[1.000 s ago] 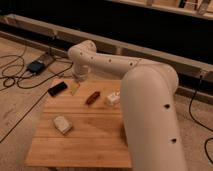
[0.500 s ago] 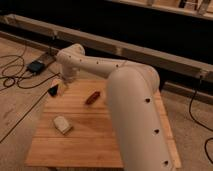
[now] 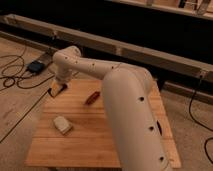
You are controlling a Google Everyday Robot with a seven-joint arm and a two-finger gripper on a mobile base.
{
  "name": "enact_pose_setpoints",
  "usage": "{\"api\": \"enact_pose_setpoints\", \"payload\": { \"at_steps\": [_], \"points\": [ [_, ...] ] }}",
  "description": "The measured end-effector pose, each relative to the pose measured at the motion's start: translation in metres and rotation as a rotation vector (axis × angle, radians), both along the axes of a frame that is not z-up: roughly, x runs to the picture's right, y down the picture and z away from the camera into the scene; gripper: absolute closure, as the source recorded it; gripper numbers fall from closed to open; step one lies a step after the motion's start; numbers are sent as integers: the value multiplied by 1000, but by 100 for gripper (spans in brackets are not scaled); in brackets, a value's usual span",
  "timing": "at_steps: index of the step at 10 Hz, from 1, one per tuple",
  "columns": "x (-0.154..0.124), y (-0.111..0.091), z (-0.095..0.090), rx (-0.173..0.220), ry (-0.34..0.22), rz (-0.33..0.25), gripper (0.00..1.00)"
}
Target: Push the eraser across the table
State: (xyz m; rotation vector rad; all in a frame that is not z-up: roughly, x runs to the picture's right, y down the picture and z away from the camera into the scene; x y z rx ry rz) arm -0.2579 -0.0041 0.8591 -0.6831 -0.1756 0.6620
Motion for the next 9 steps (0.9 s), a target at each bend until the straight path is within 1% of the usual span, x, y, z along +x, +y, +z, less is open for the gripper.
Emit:
{"api": "enact_pose_setpoints", "payload": {
  "at_steps": [3,5,7,8,9],
  "points": [
    [-1,1,0,0,-1,-2,20],
    [2,-2,1,16,-1,8,20],
    [11,-14,5,84,-5,43,20],
    [17,-27,7,140,-13,74,20],
    [18,-35,9,176,-21,88,20]
  ]
}}
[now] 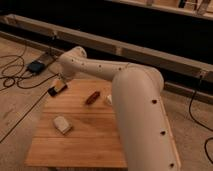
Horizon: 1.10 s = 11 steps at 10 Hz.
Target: Push the eraser across the table
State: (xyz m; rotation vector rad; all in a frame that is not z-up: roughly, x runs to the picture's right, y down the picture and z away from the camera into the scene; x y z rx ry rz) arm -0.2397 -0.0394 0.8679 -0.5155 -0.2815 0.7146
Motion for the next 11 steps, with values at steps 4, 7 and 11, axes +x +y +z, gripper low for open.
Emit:
{"api": "enact_pose_setpoints", "payload": {
  "at_steps": [4,7,11],
  "points": [
    [-25,-15,7,74,-45,-22,20],
    [-57,-27,17,99,-85,-59,20],
    [-83,-39,41,78,-117,-66,20]
  ]
}}
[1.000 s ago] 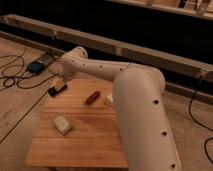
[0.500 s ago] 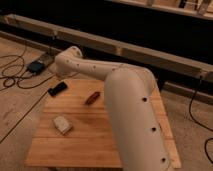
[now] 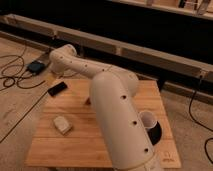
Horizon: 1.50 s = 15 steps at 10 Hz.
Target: Push the eraser across the table
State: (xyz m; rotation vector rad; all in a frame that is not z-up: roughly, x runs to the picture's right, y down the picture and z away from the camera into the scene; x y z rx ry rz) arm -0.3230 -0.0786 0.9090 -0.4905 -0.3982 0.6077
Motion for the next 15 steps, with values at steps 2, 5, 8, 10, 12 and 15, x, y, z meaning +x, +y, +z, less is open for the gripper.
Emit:
{"api": "enact_pose_setpoints", "payload": {
  "at_steps": [2,5,8,10,12,15],
  "points": [
    [-15,-4,16,-22,-18,-6,20],
    [-37,-11,34,-25,-53,-7,20],
    [-45,-8,57,-46,-66,2,20],
    [-43,3,68,-79,-62,3,20],
    [-43,12,77,-111,-65,7,20],
    [-47,23,85,-138,-74,-3,20]
  ]
}}
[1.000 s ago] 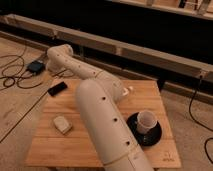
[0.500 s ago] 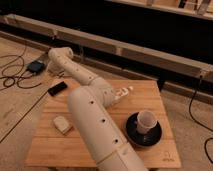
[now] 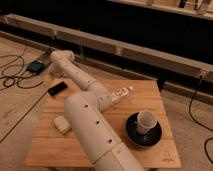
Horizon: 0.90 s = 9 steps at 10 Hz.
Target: Push the eraser across the table
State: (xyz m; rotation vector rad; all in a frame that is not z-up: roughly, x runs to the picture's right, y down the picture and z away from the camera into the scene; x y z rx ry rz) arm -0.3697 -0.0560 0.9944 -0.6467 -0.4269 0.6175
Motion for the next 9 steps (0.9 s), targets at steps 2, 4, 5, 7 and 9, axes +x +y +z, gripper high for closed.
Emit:
{"api": "enact_pose_setpoints", "payload": {
  "at_steps": [2,4,5,7,9],
  "points": [
    [-3,7,3,-14,-5,-15,20],
    [-7,14,4,-29,-10,-35,20],
    [-8,17,4,-36,-10,-42,20],
    [-9,27,6,-62,-7,-60,20],
    [-8,36,8,-81,-2,-73,20]
  ]
}}
